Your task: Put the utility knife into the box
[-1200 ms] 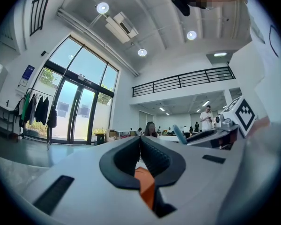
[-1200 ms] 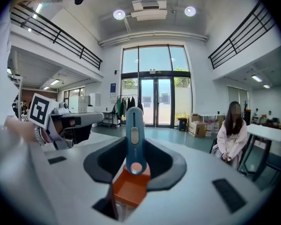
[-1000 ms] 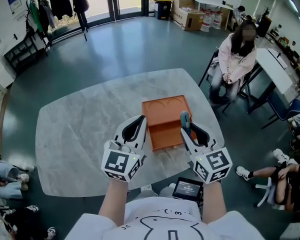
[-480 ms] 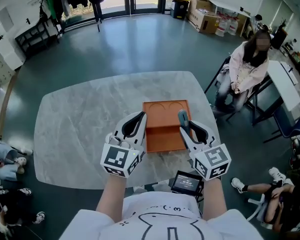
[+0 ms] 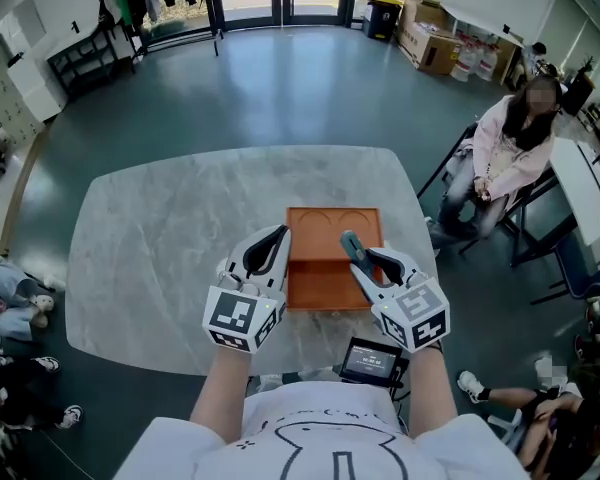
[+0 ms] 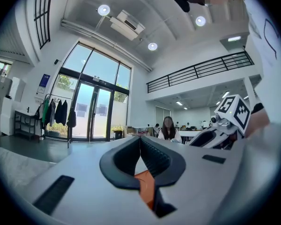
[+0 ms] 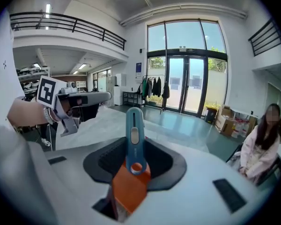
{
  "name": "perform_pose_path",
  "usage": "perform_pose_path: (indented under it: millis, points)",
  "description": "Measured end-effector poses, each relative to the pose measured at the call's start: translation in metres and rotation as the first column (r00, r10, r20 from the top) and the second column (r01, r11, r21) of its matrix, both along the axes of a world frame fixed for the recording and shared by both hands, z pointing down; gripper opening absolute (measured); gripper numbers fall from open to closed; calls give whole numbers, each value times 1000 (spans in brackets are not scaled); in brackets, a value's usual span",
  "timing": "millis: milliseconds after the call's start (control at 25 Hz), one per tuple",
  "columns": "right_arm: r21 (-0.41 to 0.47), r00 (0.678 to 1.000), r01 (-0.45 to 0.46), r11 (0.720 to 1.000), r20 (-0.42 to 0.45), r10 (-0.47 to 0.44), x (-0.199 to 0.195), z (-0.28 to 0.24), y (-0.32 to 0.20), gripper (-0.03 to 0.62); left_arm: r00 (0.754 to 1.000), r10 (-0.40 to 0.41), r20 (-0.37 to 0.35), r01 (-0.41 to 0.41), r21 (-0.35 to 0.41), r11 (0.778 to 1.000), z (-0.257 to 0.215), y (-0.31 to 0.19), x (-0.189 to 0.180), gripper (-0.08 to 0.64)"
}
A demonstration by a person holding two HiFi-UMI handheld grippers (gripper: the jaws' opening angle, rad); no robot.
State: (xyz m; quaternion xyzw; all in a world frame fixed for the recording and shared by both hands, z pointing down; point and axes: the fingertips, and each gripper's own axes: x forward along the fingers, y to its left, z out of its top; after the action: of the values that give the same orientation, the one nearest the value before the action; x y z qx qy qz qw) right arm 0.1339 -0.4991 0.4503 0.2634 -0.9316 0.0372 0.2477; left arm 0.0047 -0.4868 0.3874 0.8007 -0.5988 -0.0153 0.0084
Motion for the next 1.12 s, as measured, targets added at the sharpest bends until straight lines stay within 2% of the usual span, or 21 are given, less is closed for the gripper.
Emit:
perform_pose_path:
  millis: [200,480,880,1120]
  points:
    - [-62,993,64,996,-93,-70,-7,24,-2,137,1000,-9,19,10,-27,1000,13,-2,0,15]
    - [-158,964,135,978,-207,-166,-10,61,-3,137,999,-32,18,33,-49,998,25,-6,-2,15]
    - [-320,880,221,921,-342,-330,-14,115,3,137,998,-53,29,55,-62,997,32,-7,-5,15]
    - [-376,833,247,893,-389,-394,-21,142,4,137,997,-67,35,70,-76,995,36,-6,-11,15]
